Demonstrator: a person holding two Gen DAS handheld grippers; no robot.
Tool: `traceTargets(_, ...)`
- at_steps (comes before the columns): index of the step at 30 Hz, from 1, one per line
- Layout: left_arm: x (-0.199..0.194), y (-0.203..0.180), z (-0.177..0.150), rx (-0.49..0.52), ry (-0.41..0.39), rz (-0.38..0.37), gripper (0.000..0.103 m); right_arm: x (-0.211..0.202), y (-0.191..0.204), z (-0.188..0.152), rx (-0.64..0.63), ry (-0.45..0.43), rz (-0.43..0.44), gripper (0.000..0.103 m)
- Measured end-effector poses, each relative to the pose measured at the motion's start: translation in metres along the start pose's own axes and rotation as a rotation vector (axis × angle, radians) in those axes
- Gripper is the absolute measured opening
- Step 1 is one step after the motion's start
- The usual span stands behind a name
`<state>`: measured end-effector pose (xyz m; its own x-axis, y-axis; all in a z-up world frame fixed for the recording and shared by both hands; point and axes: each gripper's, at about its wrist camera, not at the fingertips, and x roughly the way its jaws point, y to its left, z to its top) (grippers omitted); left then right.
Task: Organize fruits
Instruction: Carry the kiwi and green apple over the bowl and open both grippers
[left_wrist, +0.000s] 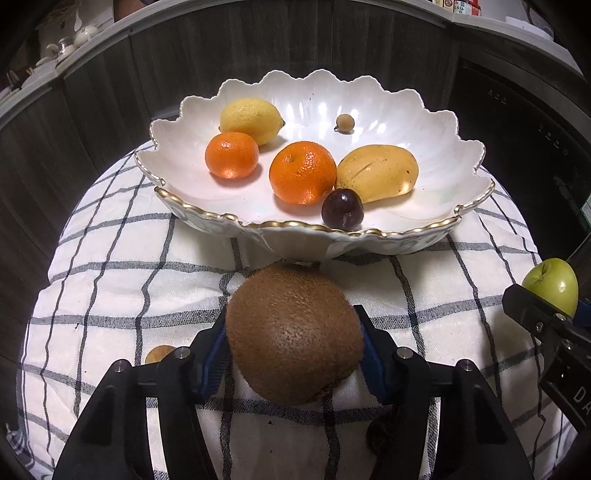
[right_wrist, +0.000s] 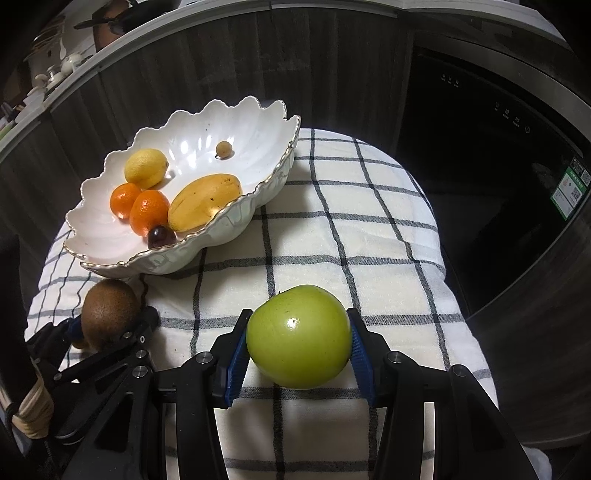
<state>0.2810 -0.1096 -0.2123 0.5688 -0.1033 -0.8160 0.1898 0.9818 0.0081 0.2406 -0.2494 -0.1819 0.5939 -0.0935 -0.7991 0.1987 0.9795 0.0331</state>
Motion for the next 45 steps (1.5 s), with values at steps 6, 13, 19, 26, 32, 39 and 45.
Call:
traceTargets(6,-0.013,0.004,-0.003,-0.003,-0.015,-0.002,0.060,-0.007,0.002,0.001,-0.004,-0.008,0.003,0.049)
traceTargets(13,-0.035,0.015,-0.004,-0.015,-0.031,-0.009,0.060,-0.020,0.010,0.001,-0.015,-0.024,0.012,0.049)
traceTargets(19,-0.055,0.024,-0.001,-0.011,-0.053,0.001,0.060,-0.034,0.019,0.006,-0.029,-0.047,0.023,0.049)
traceTargets(26,-0.079,0.036,0.015,-0.006,-0.104,0.003,0.060,-0.050,0.031,0.018,-0.050,-0.081,0.041,0.049)
traceTargets(32,-0.087,0.042,0.039,0.006,-0.139,-0.002,0.060,-0.054,0.037,0.040,-0.066,-0.116,0.054,0.049)
traceTargets(39,-0.079,0.042,0.078,0.036,-0.179,-0.008,0.060,-0.044,0.044,0.079,-0.088,-0.148,0.060,0.049)
traceTargets(45,-0.056,0.042,0.102,0.043,-0.171,-0.015,0.060,-0.019,0.046,0.106,-0.101,-0.134,0.049,0.049)
